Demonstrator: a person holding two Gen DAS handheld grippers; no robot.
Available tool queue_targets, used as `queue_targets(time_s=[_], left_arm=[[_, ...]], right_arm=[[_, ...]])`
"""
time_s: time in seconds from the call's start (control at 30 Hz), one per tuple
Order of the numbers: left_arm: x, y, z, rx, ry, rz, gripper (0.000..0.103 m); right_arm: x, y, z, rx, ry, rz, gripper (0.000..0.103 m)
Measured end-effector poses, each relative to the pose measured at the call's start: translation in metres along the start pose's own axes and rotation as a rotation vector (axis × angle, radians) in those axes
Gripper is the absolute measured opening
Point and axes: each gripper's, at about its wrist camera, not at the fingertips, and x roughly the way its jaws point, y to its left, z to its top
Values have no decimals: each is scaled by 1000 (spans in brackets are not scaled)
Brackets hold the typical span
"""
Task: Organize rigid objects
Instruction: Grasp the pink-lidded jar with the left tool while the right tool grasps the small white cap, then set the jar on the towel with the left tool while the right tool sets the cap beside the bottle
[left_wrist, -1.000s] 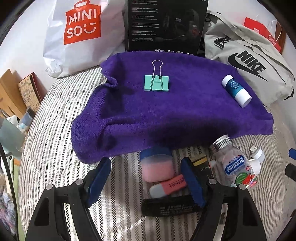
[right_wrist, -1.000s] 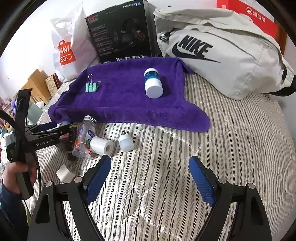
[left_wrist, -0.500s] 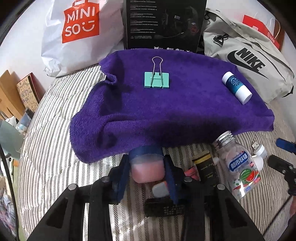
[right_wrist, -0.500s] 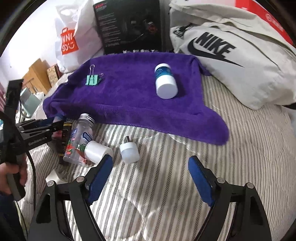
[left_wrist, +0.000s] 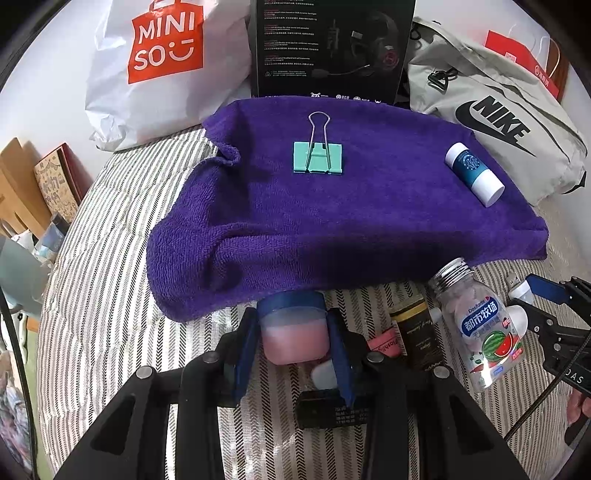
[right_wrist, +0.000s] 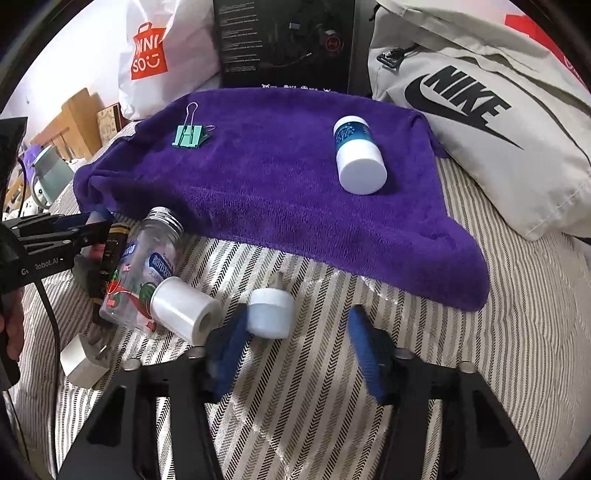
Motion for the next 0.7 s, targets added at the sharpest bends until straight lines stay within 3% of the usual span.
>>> queue_targets(time_s=[0.23, 0.37, 0.7], left_arm=[[-3, 2, -2, -5, -5, 5, 36], [-11, 5, -6, -5, -12, 14, 35], [-25, 17, -14, -37, -23, -1, 35]], right_arm=[[-2, -6, 1, 16, -1, 23, 24], [-8, -15, -1, 48, 4, 64, 24], [-29, -15, -6, 38, -10, 60, 24]])
